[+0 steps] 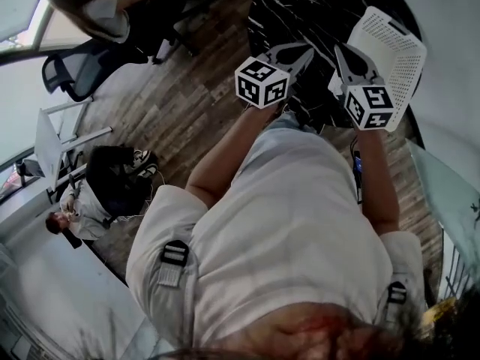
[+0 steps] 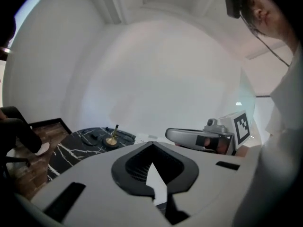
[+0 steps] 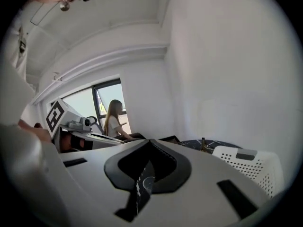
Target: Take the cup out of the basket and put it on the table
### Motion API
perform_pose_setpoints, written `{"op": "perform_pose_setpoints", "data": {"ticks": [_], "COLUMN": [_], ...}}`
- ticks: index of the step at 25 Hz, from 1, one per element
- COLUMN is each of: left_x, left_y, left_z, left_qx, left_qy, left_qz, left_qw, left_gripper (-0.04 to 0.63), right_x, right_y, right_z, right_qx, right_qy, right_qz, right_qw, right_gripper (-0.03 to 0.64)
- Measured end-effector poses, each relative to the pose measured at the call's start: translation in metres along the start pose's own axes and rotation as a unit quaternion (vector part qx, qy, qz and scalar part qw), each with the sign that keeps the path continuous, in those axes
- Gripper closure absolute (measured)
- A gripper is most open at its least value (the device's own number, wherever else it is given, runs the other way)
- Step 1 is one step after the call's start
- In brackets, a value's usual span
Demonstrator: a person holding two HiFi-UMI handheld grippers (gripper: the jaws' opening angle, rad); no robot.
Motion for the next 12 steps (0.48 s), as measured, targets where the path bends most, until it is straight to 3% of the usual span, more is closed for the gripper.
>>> {"op": "perform_pose_setpoints", "data": {"ticks": [3,12], "left_x": [-0.006,-0.020], "left_y": [-0.014,-0.038], "left_z": [-0.023,-0.090], "left_qx": [0.027,0.101], "left_qy": [0.021,0.060], "left_qz": [-0.035,-0.086], "left_qw": [0.9988,0.9893], "left_gripper": [0.589,0.589], "right_x": [-0.028,-0.090], "right_y": [-0.016,-0.045], "right_z": [0.009,0.026], "right_qx": [-0.006,-0.013], "right_qy": [0.012,0.033], "right_qz": [-0.036,-0.108], "right_qw": [0.999,0.993], "right_gripper": [0.609,0.609]}}
Point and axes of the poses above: the fingertips, and each gripper's own axes: x forward along the fingers, z to its left, y out of its underside, the point moved 10 cm from there along -x, backward along the fingers
